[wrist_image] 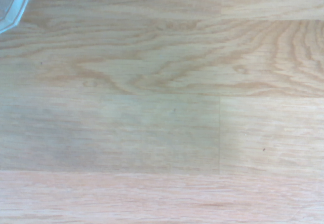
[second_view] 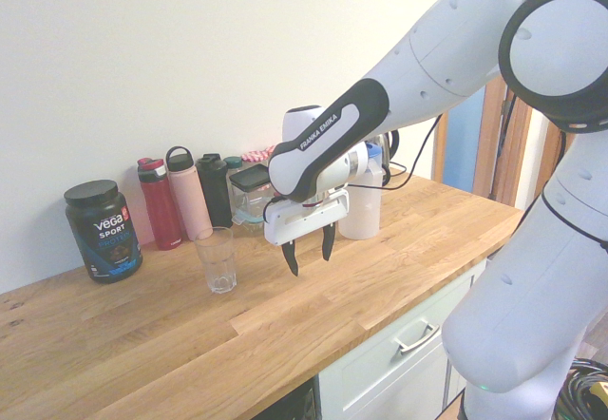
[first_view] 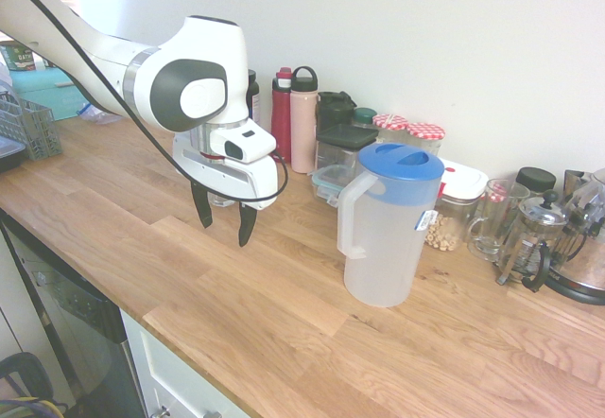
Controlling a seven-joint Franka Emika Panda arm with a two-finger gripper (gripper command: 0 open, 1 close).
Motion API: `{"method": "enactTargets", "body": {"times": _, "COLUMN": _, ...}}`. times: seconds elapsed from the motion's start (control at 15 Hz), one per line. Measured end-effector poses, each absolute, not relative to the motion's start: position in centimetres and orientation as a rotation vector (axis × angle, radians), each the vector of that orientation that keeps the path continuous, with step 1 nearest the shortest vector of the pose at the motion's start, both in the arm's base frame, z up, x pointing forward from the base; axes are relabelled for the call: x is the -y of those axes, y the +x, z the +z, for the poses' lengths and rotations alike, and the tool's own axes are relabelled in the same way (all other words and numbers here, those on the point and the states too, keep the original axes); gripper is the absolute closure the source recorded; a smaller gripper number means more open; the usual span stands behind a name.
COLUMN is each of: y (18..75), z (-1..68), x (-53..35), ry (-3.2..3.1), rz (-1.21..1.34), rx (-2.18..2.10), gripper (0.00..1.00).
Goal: Pour me some water
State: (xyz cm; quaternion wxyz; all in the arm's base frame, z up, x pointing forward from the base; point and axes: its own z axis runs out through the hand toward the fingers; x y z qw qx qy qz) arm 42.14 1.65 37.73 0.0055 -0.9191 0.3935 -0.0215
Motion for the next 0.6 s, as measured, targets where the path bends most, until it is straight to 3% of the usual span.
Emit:
{"method": "enactTargets", "body": {"times": 0.27, "y": 42.6, "z": 38.5, "x": -1.3, "ry": -2.829, "rz": -0.078, "rx": -1.281, "gripper": 0.0}}
{"method": "enactTargets", "body": {"times": 0.6, "y": 43.0, "z": 45.0, "x": 0.6, "ry": -2.694, "rz": -0.142, "rx": -1.464, "gripper": 0.0}}
